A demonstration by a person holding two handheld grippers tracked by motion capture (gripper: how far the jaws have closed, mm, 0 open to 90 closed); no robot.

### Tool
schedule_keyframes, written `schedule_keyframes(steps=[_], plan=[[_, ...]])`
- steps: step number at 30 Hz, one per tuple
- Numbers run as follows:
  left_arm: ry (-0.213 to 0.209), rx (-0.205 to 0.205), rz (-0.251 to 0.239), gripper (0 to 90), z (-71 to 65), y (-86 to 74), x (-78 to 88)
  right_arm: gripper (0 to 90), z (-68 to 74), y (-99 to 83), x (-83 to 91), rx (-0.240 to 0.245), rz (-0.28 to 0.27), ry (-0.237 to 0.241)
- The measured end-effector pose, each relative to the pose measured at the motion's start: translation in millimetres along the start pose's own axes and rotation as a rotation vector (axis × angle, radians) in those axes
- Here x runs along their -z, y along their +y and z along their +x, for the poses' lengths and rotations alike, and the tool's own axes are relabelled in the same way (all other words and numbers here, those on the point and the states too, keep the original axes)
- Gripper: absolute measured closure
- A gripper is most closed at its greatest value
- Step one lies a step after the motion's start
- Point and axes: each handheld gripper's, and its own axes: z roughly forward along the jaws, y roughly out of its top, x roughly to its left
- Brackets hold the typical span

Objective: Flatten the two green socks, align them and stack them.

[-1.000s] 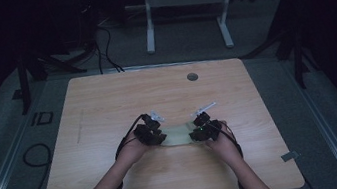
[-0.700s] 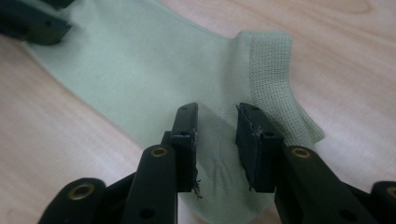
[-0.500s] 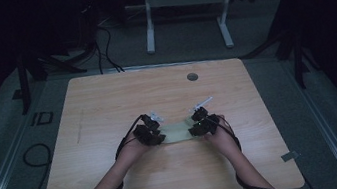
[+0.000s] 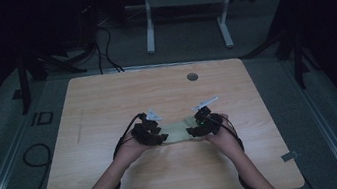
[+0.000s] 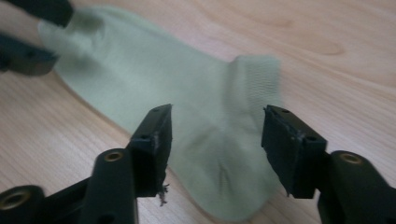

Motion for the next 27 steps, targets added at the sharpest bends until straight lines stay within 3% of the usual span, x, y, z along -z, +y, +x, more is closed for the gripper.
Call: schedule_keyframes(steps=[2, 6, 7, 8, 9, 13, 14, 15, 18, 21, 27], plan=[[-0.021, 0.009, -0.02, 50.3, -1.5, -1.0, 3.9, 39.2, -1.6, -1.4, 5.3, -0.024, -0.025, 0.004], [-0.024, 0.02, -0.038, 38.9, -2.7, -3.3, 7.6, 28.6, -4.3, -5.3, 12.4, -0.045, -0.063, 0.027], [-0.028, 0.033, -0.04, 33.1, -3.1, -5.4, 8.9, 17.0, -6.8, -9.5, 15.2, -0.046, -0.045, 0.049], [-0.028, 0.036, -0.042, 33.1, -3.5, -6.3, 9.3, 17.0, -6.8, -9.5, 15.2, -0.046, -0.045, 0.049], [-0.019, 0.048, -0.055, 26.7, -4.4, -8.5, 10.6, 16.5, -8.8, -12.7, 16.7, -0.053, -0.057, 0.06], [-0.027, 0.035, -0.052, 21.8, -5.8, -12.1, 12.6, 13.9, -9.3, -16.0, 18.6, -0.042, -0.06, 0.04], [-0.004, 0.019, -0.054, 13.5, -7.1, -15.4, 14.2, 14.1, -12.0, -21.1, 21.9, -0.047, -0.094, 0.035], [0.005, 0.025, -0.055, 11.4, -6.9, -17.0, 15.0, 14.0, -12.8, -22.6, 22.9, -0.045, -0.106, 0.022], [0.011, 0.04, -0.069, 10.7, -5.1, -20.1, 17.2, 14.0, -16.3, -26.2, 25.7, -0.057, -0.123, 0.013], [0.043, 0.05, -0.069, 8.4, -0.6, -25.4, 20.1, 14.0, -20.9, -30.5, 28.4, -0.069, -0.138, 0.0], [0.053, 0.061, -0.079, 5.6, 2.4, -33.3, 25.5, 13.9, -28.0, -38.3, 31.6, -0.079, -0.135, -0.009]])
